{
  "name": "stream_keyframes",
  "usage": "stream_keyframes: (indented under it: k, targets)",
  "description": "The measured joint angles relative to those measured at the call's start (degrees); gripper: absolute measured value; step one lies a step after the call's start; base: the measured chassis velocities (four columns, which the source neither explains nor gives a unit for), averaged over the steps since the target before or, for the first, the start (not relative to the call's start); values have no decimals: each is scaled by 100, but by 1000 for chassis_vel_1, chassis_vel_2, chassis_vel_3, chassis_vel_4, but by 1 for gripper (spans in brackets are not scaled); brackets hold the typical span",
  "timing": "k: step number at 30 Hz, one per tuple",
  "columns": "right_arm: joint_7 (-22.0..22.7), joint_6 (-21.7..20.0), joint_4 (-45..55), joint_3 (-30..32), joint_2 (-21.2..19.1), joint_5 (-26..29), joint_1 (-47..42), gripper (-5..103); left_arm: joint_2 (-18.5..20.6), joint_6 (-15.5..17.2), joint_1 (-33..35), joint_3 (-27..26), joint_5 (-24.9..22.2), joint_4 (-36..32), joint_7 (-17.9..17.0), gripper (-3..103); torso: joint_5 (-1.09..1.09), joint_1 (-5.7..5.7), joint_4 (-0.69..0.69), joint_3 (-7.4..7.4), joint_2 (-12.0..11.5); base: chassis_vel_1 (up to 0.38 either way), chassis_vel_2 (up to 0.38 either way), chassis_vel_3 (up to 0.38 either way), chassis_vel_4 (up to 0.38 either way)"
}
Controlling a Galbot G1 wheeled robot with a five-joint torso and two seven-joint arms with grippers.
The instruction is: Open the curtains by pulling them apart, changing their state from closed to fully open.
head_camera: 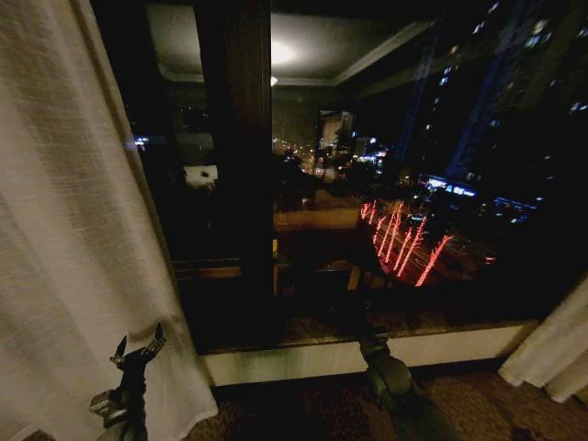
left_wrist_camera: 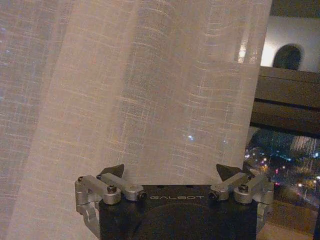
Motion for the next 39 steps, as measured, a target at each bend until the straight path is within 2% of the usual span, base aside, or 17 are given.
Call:
stream_keyframes:
  k: [27, 29, 30, 35, 36, 39]
  targets:
    - [0, 0, 0, 0, 0, 0, 0, 100, 0, 1, -1, 3, 1, 0, 0, 100, 0, 0, 0, 0, 0, 0, 0, 0, 0]
    - [0, 0, 0, 0, 0, 0, 0, 100, -44, 428, -257, 598, 262, -84, -160, 100, 0, 0, -1, 0, 0, 0, 0, 0, 0]
    - [0, 0, 0, 0, 0, 0, 0, 100, -44, 428, -257, 598, 262, -84, -160, 100, 0, 0, -1, 0, 0, 0, 0, 0, 0]
    - [0, 0, 0, 0, 0, 0, 0, 100, -114, 1125, -664, 1541, 689, -236, -438, 100, 2, 0, -1, 1, -2, 0, 0, 0, 0]
    - [0, 0, 0, 0, 0, 0, 0, 100, -114, 1125, -664, 1541, 689, -236, -438, 100, 2, 0, -1, 1, -2, 0, 0, 0, 0]
    - [0, 0, 0, 0, 0, 0, 0, 100, -158, 1548, -913, 2120, 953, -328, -607, 100, 1, 0, 0, 0, -1, 0, 0, 0, 0]
